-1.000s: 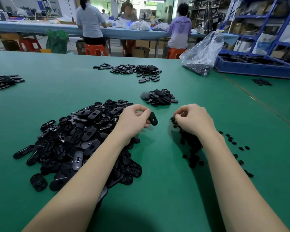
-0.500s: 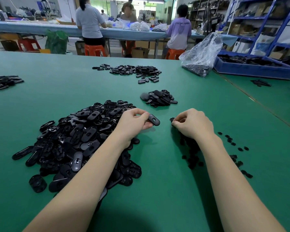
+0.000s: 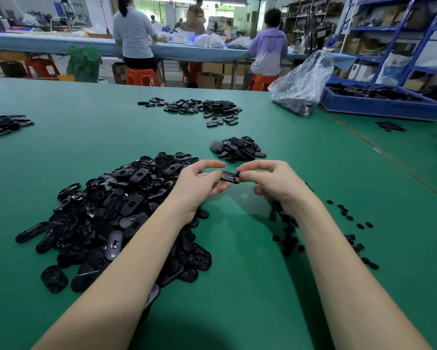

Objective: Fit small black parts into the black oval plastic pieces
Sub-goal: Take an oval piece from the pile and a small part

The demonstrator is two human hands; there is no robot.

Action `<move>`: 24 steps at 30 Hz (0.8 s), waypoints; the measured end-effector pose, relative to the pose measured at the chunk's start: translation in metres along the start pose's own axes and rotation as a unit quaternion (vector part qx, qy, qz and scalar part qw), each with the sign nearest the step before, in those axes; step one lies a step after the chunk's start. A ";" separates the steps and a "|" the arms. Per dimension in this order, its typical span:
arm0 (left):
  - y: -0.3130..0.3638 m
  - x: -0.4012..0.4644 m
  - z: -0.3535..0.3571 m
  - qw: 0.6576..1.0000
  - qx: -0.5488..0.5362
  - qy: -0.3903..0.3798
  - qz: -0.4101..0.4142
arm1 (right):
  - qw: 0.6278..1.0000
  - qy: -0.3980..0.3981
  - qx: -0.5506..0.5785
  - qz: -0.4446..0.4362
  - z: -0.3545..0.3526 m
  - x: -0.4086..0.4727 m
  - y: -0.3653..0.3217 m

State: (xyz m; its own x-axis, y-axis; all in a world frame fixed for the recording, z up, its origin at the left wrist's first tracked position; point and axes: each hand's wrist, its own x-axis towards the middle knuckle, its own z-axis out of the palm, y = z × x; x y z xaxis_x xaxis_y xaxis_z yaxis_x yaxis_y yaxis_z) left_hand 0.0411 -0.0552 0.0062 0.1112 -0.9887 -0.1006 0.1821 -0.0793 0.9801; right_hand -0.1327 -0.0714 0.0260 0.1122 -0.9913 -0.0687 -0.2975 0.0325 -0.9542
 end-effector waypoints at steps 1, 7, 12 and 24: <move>0.001 -0.001 0.000 1.000 -0.002 -0.008 0.000 | 1.000 0.003 -0.001 0.001 0.000 0.000 0.000; 0.002 -0.005 0.003 0.999 -0.010 -0.036 0.002 | 1.000 0.027 -0.007 0.008 -0.001 0.002 0.003; 0.002 -0.004 0.001 0.998 -0.008 -0.058 0.002 | 0.999 0.047 -0.002 0.008 0.000 0.001 0.002; -0.002 -0.006 0.002 0.998 0.022 -0.061 0.018 | 0.998 0.049 -0.046 0.005 0.000 0.002 0.005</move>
State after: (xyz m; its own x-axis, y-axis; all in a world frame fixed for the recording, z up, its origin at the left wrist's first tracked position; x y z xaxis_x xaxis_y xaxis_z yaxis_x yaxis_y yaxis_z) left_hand 0.0376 -0.0491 0.0054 -0.0034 -0.9989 -0.0463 0.1371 -0.0464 0.9895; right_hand -0.1342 -0.0737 0.0209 0.0174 -0.9988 -0.0460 -0.3837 0.0358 -0.9228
